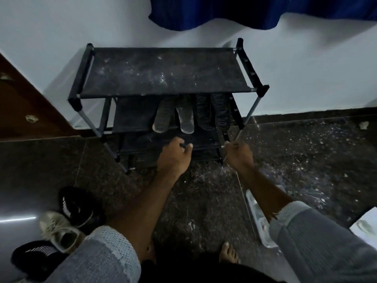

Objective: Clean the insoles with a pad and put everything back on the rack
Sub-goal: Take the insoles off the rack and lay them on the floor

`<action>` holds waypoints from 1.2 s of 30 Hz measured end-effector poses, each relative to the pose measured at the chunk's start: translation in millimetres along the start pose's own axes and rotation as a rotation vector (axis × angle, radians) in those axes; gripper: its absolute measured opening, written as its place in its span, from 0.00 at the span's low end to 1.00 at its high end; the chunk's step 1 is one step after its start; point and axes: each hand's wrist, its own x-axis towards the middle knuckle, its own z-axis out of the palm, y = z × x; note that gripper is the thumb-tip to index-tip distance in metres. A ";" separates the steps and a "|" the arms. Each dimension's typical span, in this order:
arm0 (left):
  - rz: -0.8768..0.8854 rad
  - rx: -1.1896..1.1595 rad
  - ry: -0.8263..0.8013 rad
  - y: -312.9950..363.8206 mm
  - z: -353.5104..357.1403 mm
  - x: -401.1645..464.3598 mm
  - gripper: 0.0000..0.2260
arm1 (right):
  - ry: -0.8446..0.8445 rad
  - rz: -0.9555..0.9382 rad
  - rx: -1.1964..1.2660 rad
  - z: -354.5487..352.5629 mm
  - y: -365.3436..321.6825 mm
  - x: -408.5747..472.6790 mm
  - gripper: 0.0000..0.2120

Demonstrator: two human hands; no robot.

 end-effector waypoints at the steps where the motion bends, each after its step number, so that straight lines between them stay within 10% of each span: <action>1: -0.034 -0.070 -0.025 3.7 12.4 13.7 0.19 | 0.010 0.030 0.052 4.1 2.7 14.5 0.16; 16: -0.505 -0.964 -0.204 50.0 127.6 147.7 0.24 | 0.075 0.317 0.690 63.5 24.6 156.7 0.21; 36: -0.359 -1.090 0.011 -23.4 194.8 29.0 0.10 | -0.104 0.121 0.764 65.6 133.8 43.2 0.03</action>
